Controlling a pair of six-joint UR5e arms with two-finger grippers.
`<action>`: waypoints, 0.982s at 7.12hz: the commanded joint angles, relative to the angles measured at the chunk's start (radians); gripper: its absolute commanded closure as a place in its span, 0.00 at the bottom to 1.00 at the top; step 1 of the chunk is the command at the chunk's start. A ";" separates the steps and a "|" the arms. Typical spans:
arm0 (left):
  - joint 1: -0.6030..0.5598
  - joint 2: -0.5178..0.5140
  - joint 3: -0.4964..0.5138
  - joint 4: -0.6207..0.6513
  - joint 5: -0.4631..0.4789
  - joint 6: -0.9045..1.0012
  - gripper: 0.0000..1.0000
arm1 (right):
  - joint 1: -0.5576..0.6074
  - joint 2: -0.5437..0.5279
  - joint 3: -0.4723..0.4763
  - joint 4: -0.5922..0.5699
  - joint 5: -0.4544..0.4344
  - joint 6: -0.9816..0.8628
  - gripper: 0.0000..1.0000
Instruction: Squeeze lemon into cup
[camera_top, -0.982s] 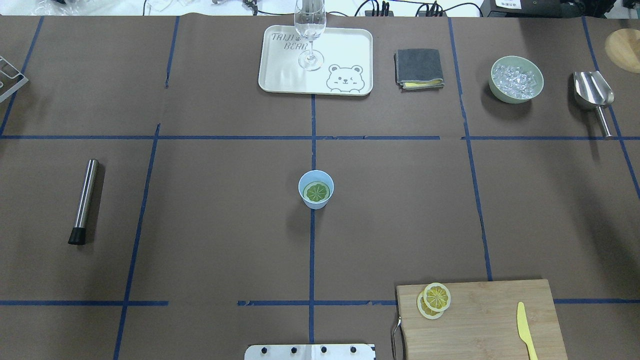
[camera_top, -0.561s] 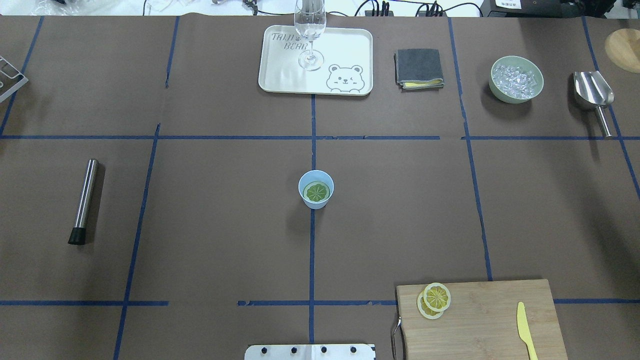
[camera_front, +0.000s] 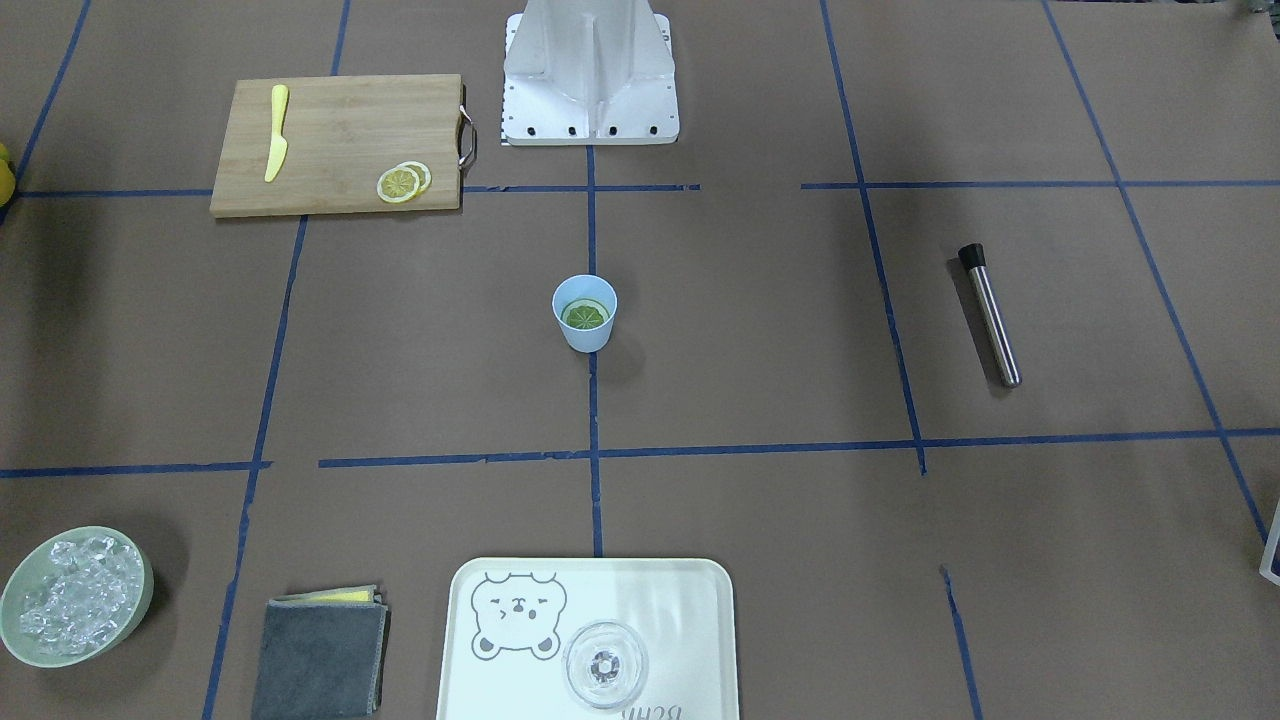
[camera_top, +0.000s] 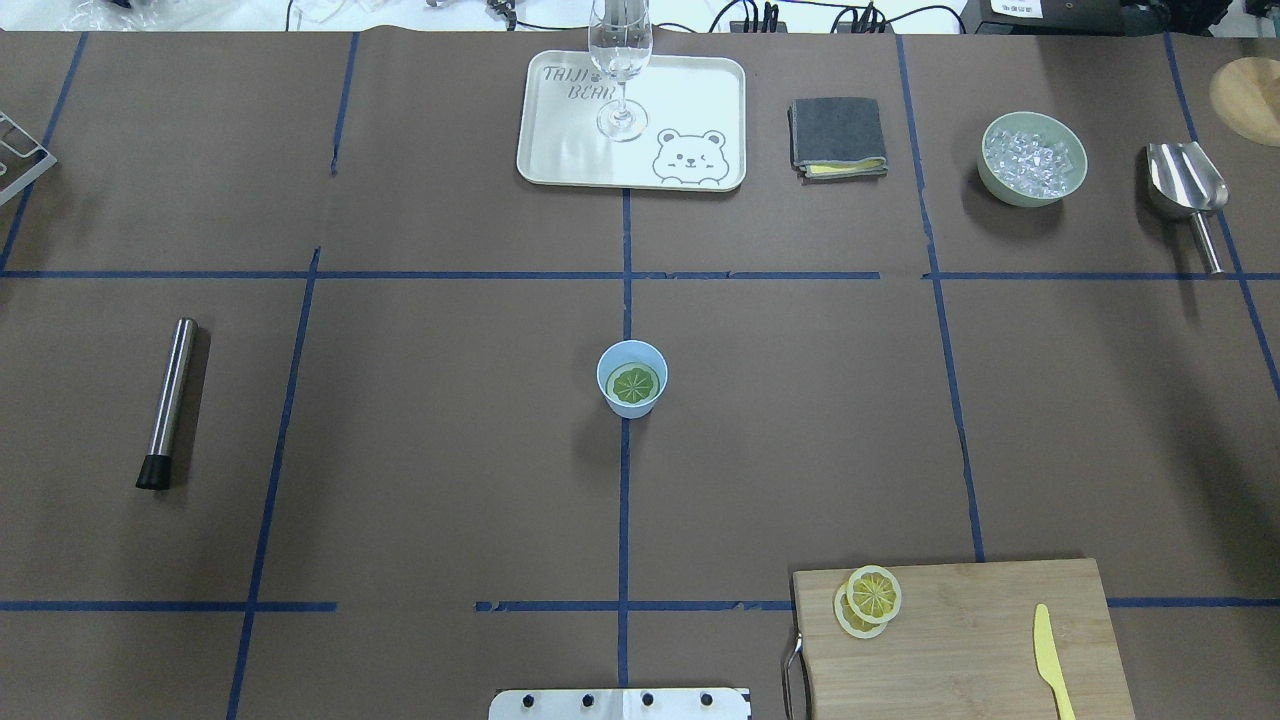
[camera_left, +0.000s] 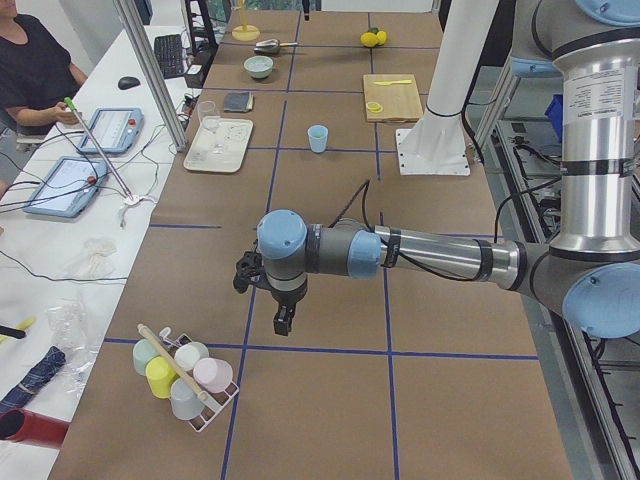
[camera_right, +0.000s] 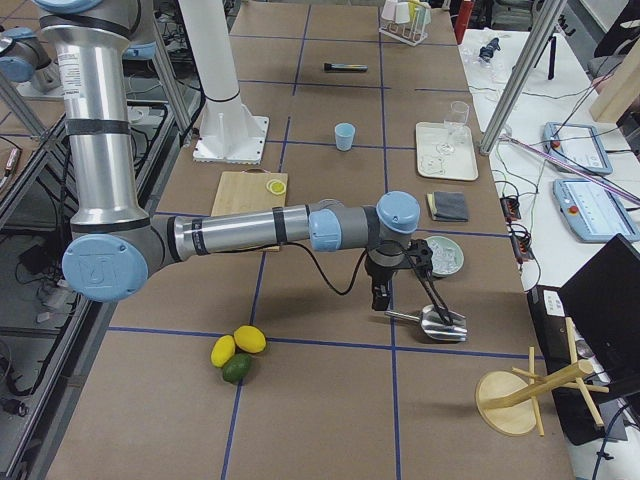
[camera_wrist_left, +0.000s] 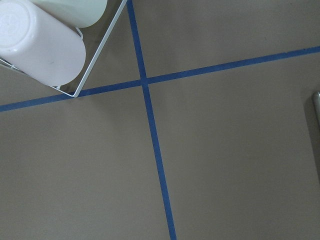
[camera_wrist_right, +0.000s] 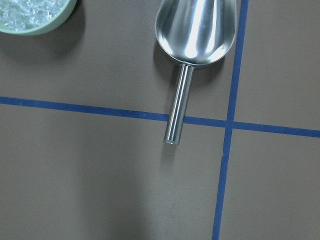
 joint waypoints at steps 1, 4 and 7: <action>0.008 -0.009 -0.001 0.017 0.008 0.000 0.00 | 0.000 0.000 -0.002 0.000 0.002 0.005 0.00; 0.021 -0.011 0.002 0.033 0.034 0.000 0.00 | 0.000 -0.006 0.001 0.002 0.003 -0.001 0.00; 0.021 -0.014 0.002 0.033 0.034 0.000 0.00 | 0.000 -0.010 0.004 0.000 0.007 -0.002 0.00</action>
